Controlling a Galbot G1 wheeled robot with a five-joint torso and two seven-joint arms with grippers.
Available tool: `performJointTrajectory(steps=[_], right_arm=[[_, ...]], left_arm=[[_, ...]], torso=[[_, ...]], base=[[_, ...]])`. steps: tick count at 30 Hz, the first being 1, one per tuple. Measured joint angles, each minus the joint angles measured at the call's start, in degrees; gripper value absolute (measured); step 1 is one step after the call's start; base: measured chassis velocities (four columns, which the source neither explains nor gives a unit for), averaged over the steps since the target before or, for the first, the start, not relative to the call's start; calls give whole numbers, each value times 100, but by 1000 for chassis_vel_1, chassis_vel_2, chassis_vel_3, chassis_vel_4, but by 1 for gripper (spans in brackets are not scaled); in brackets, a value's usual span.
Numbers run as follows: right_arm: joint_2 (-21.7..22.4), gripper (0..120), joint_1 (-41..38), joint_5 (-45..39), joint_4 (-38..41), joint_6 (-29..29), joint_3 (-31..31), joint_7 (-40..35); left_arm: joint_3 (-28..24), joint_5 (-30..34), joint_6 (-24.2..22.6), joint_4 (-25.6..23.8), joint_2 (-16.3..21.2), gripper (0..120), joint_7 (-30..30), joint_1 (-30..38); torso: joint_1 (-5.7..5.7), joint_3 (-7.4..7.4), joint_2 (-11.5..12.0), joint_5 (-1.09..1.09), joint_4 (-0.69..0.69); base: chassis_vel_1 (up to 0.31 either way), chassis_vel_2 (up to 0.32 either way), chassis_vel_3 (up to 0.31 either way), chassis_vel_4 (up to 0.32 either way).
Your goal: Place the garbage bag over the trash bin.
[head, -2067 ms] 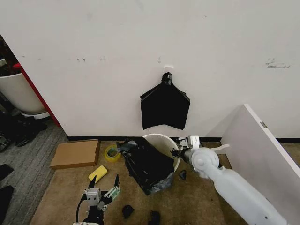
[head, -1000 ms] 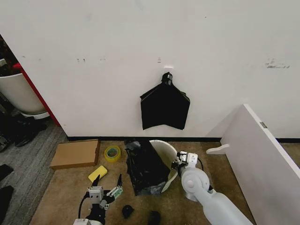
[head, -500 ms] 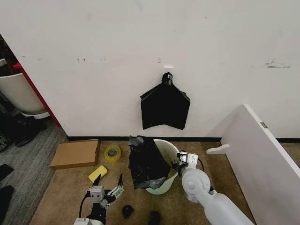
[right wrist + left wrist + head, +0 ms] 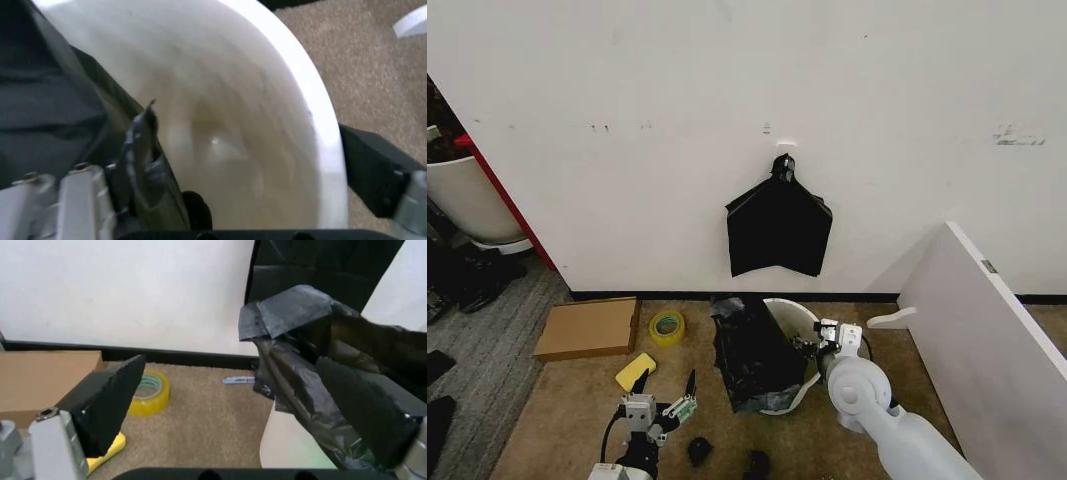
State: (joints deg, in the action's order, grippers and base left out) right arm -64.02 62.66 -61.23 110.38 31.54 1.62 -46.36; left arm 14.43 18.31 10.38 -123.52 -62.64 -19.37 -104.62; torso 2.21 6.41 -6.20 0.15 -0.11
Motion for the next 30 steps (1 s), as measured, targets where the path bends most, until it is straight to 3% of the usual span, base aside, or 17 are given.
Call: performJointTrajectory(steps=[3, 10, 13, 19, 22, 24, 27, 30], right_arm=[[45, 99, 58, 250, 131, -108, 81, 140], [190, 100, 138, 742, 280, -316, 352, 269], [312, 100, 306, 1197, 444, -418, 555, 509], [356, 100, 617, 1631, 696, -480, 749, 733], [356, 100, 810, 1688, 830, -494, 835, 807], [359, 100, 845, 1690, 856, -493, 854, 817], [431, 100, 1037, 1705, 1008, -474, 977, 892], [444, 100, 1111, 1708, 1071, -446, 1031, 910]], left_arm=[[-43, 6, -111, -89, 87, 100, 12, -1], [-279, 46, -591, -310, 294, 100, 10, 148], [-397, 345, -1389, -587, 547, 100, -183, 418], [-625, 1239, -2391, -917, 929, 100, -393, 1173], [-870, 1841, -2785, -679, 921, 100, -644, 2015], [-942, 1984, -2860, -620, 892, 100, -706, 2180], [-1447, 2614, -3244, -231, 629, 100, -1148, 2943], [-1677, 2708, -3490, -36, 453, 100, -1336, 3236]], torso=[[0, 0, 0, 0, 0], [0, 0, 0, 0, 0], [0, -1, 0, 0, 0], [0, 0, 0, 1, 0], [0, 0, 0, 0, -1], [0, 0, 0, -1, -1], [0, 0, 0, 0, -1], [0, 0, 0, 0, -1]], base=[[0, 0, 0, 0], [0, 0, 0, 0], [0, 0, 0, 0], [0, 0, 0, 0], [0, 0, 0, 0], [0, 0, 0, 0], [0, 0, 0, 0], [0, 0, 0, 0]])
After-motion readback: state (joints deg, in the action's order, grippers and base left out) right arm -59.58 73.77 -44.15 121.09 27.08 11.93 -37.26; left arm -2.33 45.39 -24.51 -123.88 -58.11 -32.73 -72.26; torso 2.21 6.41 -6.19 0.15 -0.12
